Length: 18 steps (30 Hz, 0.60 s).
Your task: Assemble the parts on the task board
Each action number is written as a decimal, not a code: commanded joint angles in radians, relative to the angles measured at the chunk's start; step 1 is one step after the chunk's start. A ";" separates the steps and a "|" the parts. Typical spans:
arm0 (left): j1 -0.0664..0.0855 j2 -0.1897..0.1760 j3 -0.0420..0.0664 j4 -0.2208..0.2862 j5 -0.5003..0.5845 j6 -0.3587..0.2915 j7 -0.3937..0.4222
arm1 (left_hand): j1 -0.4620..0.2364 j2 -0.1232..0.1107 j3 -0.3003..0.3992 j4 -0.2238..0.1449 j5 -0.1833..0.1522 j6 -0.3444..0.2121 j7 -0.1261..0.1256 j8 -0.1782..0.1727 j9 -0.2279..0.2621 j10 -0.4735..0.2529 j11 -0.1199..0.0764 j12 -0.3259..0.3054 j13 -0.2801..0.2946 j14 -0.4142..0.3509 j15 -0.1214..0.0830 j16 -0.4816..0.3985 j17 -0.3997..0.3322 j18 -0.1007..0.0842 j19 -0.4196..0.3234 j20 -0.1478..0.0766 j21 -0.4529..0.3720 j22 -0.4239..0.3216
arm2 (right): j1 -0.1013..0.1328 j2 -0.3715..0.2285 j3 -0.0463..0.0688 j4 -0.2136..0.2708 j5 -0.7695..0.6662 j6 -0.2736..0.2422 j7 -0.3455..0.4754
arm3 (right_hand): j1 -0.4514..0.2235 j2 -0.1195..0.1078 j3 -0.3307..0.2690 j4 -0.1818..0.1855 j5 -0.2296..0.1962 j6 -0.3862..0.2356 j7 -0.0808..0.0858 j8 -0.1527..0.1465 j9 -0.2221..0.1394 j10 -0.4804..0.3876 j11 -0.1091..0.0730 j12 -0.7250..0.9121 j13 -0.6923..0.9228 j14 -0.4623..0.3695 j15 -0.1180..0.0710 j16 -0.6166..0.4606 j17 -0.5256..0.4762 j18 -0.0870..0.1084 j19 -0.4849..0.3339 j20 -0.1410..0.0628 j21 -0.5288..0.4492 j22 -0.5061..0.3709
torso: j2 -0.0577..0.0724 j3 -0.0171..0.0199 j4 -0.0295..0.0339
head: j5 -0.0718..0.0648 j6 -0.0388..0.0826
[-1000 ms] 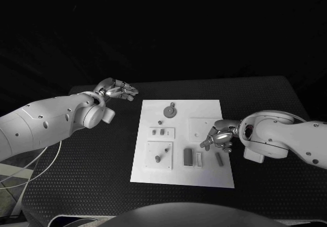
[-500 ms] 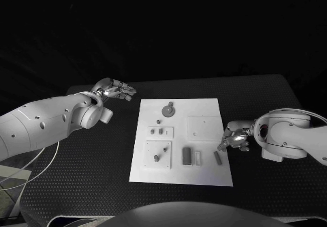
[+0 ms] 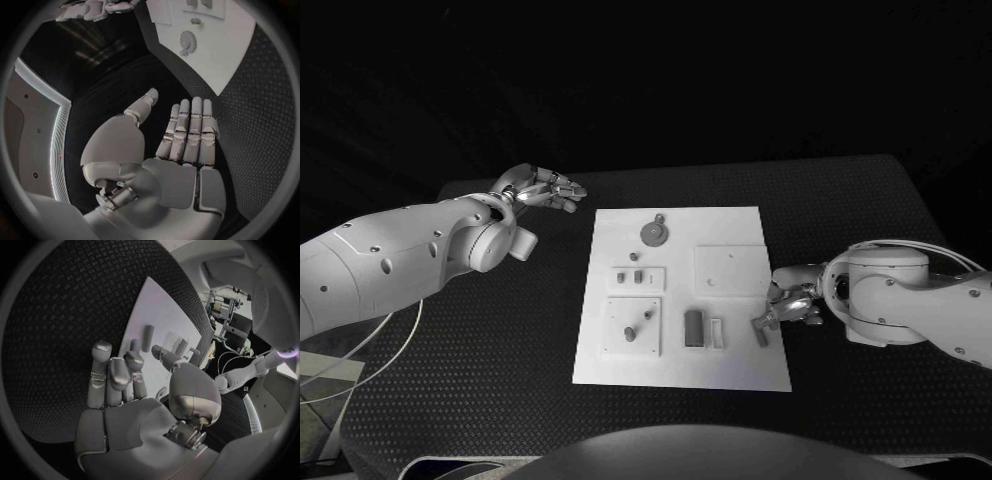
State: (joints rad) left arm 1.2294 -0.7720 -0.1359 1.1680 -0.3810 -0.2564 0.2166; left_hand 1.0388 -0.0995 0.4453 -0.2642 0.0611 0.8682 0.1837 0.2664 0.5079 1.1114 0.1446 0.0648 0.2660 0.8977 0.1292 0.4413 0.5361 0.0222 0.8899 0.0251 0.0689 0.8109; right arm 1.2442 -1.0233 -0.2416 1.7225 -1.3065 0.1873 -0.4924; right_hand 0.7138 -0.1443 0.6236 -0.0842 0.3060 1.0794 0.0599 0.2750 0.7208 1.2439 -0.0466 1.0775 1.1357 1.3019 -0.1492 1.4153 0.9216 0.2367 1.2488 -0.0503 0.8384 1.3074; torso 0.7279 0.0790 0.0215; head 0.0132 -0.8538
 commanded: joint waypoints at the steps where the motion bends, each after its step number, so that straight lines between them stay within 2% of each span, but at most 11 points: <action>1: 0.001 -0.001 0.000 0.002 0.004 0.012 0.007 | -0.008 0.000 0.001 0.006 -0.005 -0.005 -0.003 0.005 -0.002 -0.003 -0.001 0.005 -0.002 0.007 -0.001 -0.007 0.001 0.011 0.004 0.004 0.002 -0.002 | -0.013 0.012 0.000 -0.011 -0.081 0.015 -0.009 | -0.002 -0.023 0.009 0.020 0.003 0.011 0.002 -0.005 0.002 0.006 -0.002 -0.002 -0.002 -0.003 -0.003 -0.003 -0.002 0.025 -0.002 0.003 -0.003 0.018 | 0.000 -0.0003 0.0014 | 0.001 -0.003; 5: 0.001 -0.002 0.000 0.003 0.004 0.013 0.008 | -0.008 0.000 0.001 0.006 -0.005 -0.005 -0.003 0.005 -0.002 -0.003 -0.001 0.005 -0.002 0.007 -0.001 -0.007 0.001 0.011 0.004 0.004 0.002 -0.002 | -0.028 0.019 0.000 -0.013 -0.095 0.026 -0.011 | -0.007 -0.048 0.024 0.064 0.002 0.012 0.001 -0.007 0.004 0.007 -0.002 -0.002 -0.003 -0.003 -0.003 -0.002 -0.005 0.025 -0.001 0.001 -0.003 0.018 | 0.000 -0.0013 0.0006 | 0.003 -0.005; 10: 0.001 -0.002 0.000 0.003 0.004 0.013 0.008 | -0.008 0.000 0.001 0.006 -0.005 -0.005 -0.003 0.005 -0.002 -0.003 -0.001 0.005 -0.002 0.007 -0.001 -0.007 0.002 0.011 0.004 0.004 0.002 -0.002 | -0.042 0.031 0.000 -0.015 -0.099 0.030 -0.014 | 0.000 -0.071 0.034 0.092 0.001 0.012 0.001 -0.008 0.007 0.007 -0.003 -0.002 -0.003 -0.003 -0.004 -0.001 -0.006 0.025 0.001 0.000 -0.002 0.019 | 0.001 -0.0013 0.0002 | 0.004 -0.007; 18: 0.001 -0.004 0.000 0.004 0.004 0.017 0.006 | -0.009 0.000 0.001 0.007 -0.005 -0.006 -0.003 0.005 -0.002 -0.003 -0.002 0.005 -0.002 0.007 -0.001 -0.008 0.002 0.011 0.004 0.004 0.002 -0.002 | -0.069 0.067 0.000 -0.027 -0.165 0.035 -0.040 | 0.008 -0.077 0.038 0.101 0.000 0.012 0.001 -0.008 0.009 0.007 -0.003 -0.002 -0.003 -0.004 -0.004 -0.001 -0.007 0.025 0.001 -0.001 -0.002 0.019 | 0.000 -0.0015 0.0008 | 0.005 -0.010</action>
State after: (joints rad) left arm 1.2293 -0.7755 -0.1359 1.1690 -0.3810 -0.2545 0.2168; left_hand 1.0388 -0.0995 0.4453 -0.2642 0.0611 0.8682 0.1837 0.2664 0.5070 1.1114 0.1446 0.0647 0.2651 0.8972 0.1287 0.4374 0.5369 0.0221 0.8899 0.0252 0.0688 0.8101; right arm 1.1959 -0.9613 -0.2262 1.7063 -1.4114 0.1877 -0.5023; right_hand 0.7190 -0.2159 0.6611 0.0138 0.3059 1.0984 0.0566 0.2761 0.7330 1.2478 -0.0430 1.0775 1.1346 1.3022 -0.1487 1.4153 0.9153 0.2387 1.2505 -0.0483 0.8383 1.3074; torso 0.7282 0.0772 0.0221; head 0.0174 -0.8626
